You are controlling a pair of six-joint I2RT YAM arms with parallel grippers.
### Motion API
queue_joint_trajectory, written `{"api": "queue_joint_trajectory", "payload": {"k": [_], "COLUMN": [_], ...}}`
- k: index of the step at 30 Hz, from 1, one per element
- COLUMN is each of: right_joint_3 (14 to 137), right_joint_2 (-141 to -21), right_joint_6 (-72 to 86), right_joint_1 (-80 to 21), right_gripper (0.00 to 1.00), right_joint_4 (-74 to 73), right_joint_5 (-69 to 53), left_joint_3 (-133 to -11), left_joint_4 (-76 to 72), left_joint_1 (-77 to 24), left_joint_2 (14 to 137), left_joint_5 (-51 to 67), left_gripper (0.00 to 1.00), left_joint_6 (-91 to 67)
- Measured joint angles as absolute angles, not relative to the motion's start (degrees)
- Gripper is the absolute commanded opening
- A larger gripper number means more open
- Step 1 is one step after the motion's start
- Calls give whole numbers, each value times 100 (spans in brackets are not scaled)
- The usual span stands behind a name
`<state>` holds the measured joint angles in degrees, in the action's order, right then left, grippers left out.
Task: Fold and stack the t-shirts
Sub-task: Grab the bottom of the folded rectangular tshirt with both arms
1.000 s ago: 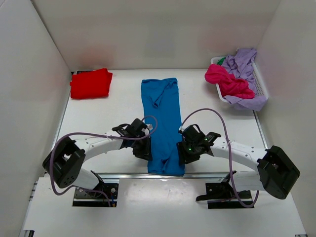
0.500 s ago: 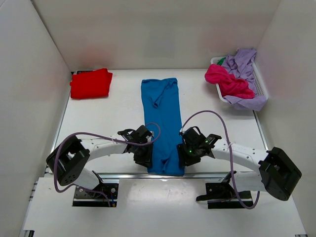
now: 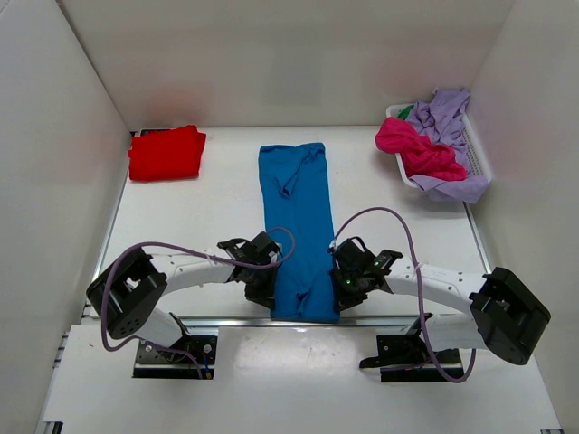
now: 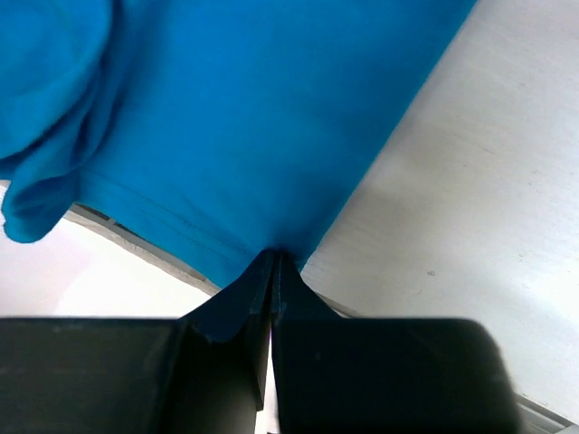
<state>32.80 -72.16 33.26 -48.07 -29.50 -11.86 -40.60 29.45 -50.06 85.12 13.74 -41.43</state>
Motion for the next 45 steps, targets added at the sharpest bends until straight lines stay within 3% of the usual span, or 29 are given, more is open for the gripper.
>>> {"api": "queue_joint_trajectory", "payload": {"k": [13,14,15,18,21,31,40,42,45], "right_joint_3": [3118,3116,3116,3116,3114,3059,2985,2985,2985], "right_joint_2": [-7153,-7153,-7148,-7072,-6893,-6672,-6683,-6694,-6748], "right_joint_6": [3297,3293,3286,3273,3282,3583,3802,3835,3874], "right_joint_1": [-4606,-4604,-4604,-4598,-4598,-4724,-4904,-4936,-4969], "right_gripper": [0,0,0,17,32,44,38,28,23], "right_joint_4": [-2775,-2773,-2773,-2808,-2939,-3059,-3009,-2987,-2941], "right_joint_5": [-1352,-1358,-1361,-1354,-1310,-1271,-1337,-1343,-1354], "left_joint_3": [-3540,-3511,-3481,-3402,-3395,-3269,-3133,-3133,-3133], "left_joint_4": [3122,3114,3100,3109,3135,2921,2650,2580,2484], "left_joint_1": [-4880,-4871,-4851,-4794,-4751,-4917,-5061,-5078,-5137], "left_joint_2": [7874,7837,7802,7614,7352,7177,7306,7358,7467], "left_joint_5": [1306,1310,1323,1372,1422,1570,1599,1592,1584], "left_gripper": [0,2,12,29,34,42,42,41,41], "left_joint_6": [-4136,-4136,-4136,-4130,-4143,-4289,-4425,-4449,-4491]}}
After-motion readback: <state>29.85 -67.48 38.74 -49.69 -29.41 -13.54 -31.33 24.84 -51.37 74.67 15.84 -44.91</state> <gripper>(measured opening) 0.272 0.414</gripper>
